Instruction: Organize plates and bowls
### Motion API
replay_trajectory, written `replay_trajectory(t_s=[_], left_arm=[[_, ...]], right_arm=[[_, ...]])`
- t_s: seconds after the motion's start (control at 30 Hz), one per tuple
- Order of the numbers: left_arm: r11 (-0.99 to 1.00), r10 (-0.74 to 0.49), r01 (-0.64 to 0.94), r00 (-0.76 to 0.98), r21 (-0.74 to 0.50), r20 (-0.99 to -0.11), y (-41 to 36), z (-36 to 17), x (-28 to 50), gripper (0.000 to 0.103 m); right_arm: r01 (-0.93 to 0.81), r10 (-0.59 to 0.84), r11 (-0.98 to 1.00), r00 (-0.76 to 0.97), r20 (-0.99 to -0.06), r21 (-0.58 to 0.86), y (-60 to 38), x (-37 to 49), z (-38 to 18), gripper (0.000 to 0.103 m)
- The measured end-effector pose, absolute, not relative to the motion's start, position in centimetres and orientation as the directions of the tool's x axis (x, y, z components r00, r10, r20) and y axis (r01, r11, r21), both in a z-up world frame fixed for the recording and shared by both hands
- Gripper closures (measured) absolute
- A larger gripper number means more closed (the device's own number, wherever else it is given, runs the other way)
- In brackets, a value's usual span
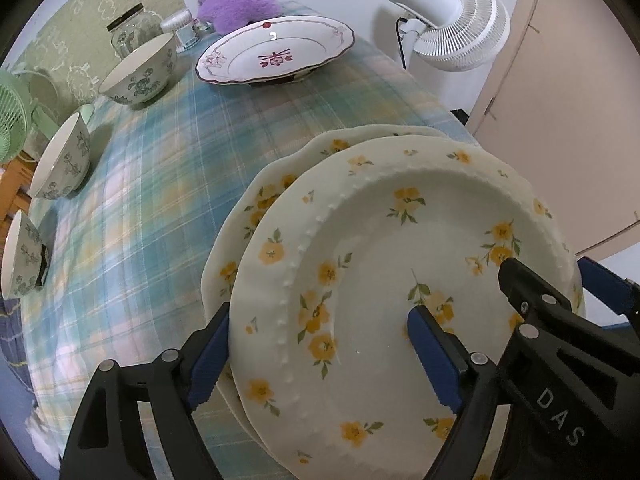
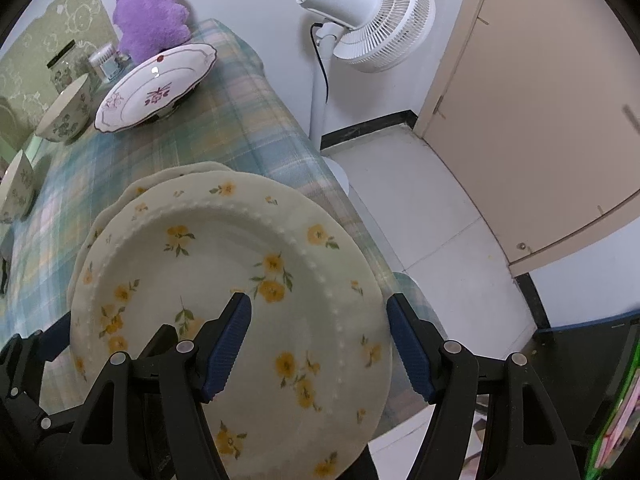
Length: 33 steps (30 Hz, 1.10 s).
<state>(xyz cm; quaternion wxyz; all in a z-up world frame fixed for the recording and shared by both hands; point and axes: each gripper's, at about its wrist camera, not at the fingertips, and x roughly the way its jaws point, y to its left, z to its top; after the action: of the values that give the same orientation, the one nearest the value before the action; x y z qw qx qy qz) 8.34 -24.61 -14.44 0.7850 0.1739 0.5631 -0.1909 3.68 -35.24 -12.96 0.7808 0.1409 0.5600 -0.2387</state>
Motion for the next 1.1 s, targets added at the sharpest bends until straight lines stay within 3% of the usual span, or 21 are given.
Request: replay_trajectory(t_s=[0.83,1.1], left_arm=[[0.873,-0.05,0.479,0.274,0.091,-0.96,-25.7,-14.9,9.2,0.0],[0.926,0.006,0.358,0.31,0.123,-0.951,-26.0,-15.1,9.4,0.0]], right_arm=[[0.529,-0.249,0.845,0.245,-0.937,-0.086,-35.2,5.2,-13.4,0.031],[0.461,-0.166,0.887,0.307,-0.937,-0.006,-36.5,5.5,-13.3,0.031]])
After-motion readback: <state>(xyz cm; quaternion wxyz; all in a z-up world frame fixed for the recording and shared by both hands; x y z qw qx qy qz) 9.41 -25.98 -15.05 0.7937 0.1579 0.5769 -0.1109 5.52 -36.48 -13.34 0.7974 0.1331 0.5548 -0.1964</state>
